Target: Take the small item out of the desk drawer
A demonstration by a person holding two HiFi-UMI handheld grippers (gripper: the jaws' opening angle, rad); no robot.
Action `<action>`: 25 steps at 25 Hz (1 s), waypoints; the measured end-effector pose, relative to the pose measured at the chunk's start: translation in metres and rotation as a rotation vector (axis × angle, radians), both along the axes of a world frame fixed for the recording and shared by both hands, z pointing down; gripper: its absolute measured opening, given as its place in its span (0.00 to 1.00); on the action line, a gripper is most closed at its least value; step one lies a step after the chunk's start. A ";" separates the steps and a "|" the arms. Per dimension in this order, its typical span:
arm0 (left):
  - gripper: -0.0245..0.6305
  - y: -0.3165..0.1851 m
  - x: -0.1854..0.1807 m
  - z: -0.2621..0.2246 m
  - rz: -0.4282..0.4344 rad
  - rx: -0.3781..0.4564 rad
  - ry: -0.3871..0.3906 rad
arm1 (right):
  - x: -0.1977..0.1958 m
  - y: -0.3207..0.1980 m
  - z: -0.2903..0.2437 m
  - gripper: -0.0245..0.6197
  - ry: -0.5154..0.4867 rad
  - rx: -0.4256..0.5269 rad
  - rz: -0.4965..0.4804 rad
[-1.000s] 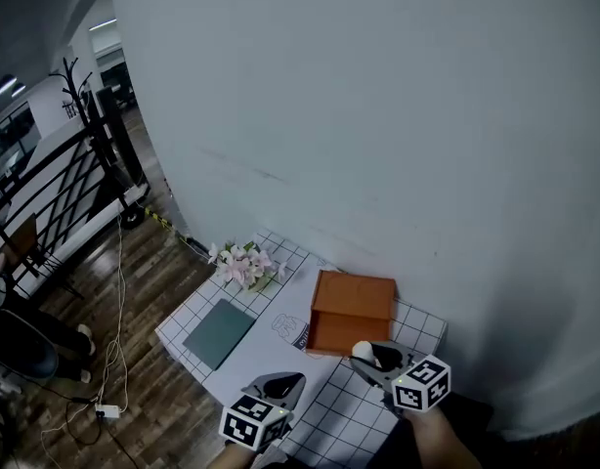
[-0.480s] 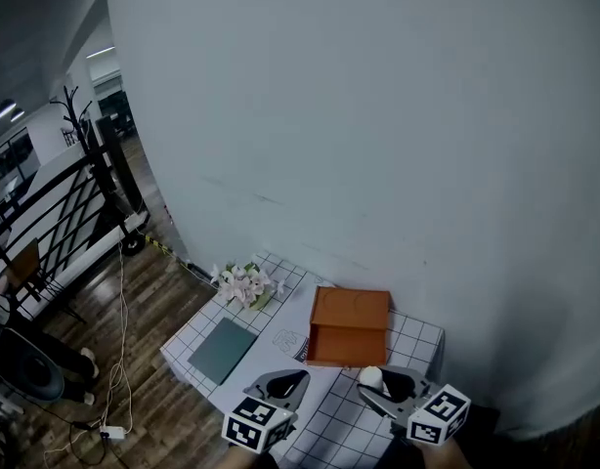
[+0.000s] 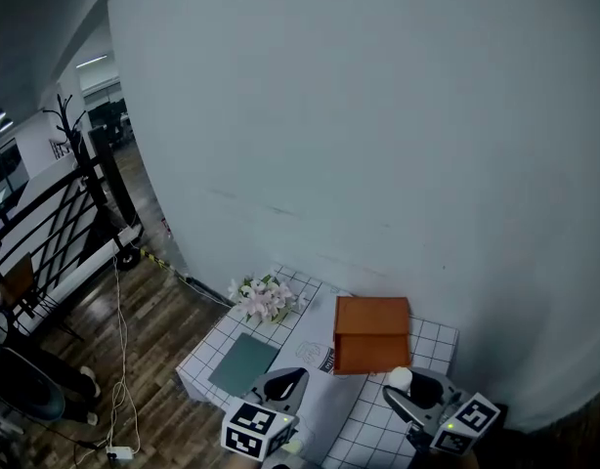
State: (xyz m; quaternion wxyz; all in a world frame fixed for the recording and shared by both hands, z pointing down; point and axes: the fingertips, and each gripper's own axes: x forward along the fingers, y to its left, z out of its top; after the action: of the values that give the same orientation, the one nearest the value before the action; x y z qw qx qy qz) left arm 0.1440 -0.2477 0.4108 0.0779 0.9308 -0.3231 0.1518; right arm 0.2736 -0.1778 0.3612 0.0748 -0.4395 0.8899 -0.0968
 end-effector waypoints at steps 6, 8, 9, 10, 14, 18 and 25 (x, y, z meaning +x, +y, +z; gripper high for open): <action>0.05 -0.010 -0.043 -0.005 -0.011 0.011 0.014 | -0.039 0.003 -0.032 0.31 0.008 0.071 -0.027; 0.05 -0.012 -0.054 -0.005 -0.028 0.004 0.024 | -0.046 0.004 -0.037 0.31 0.014 0.090 -0.032; 0.05 -0.012 -0.060 -0.005 -0.038 0.002 0.028 | -0.048 0.005 -0.039 0.31 0.022 0.098 -0.031; 0.05 -0.013 -0.064 -0.005 -0.047 0.002 0.032 | -0.050 0.005 -0.041 0.31 0.030 0.103 -0.027; 0.05 -0.016 -0.074 -0.010 -0.074 0.012 0.052 | -0.051 0.006 -0.044 0.31 0.032 0.115 -0.011; 0.05 -0.013 -0.079 -0.014 -0.099 0.032 0.063 | -0.052 0.010 -0.037 0.31 0.025 0.113 -0.022; 0.05 -0.009 -0.085 -0.016 -0.132 0.036 0.066 | -0.052 0.009 -0.029 0.31 0.011 0.090 -0.034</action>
State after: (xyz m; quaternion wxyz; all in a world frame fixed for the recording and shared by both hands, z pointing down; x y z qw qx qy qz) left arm 0.0586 -0.2565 0.3947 0.0814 0.9133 -0.3838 0.1095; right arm 0.2221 -0.1688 0.3322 0.0879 -0.4211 0.9010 -0.0555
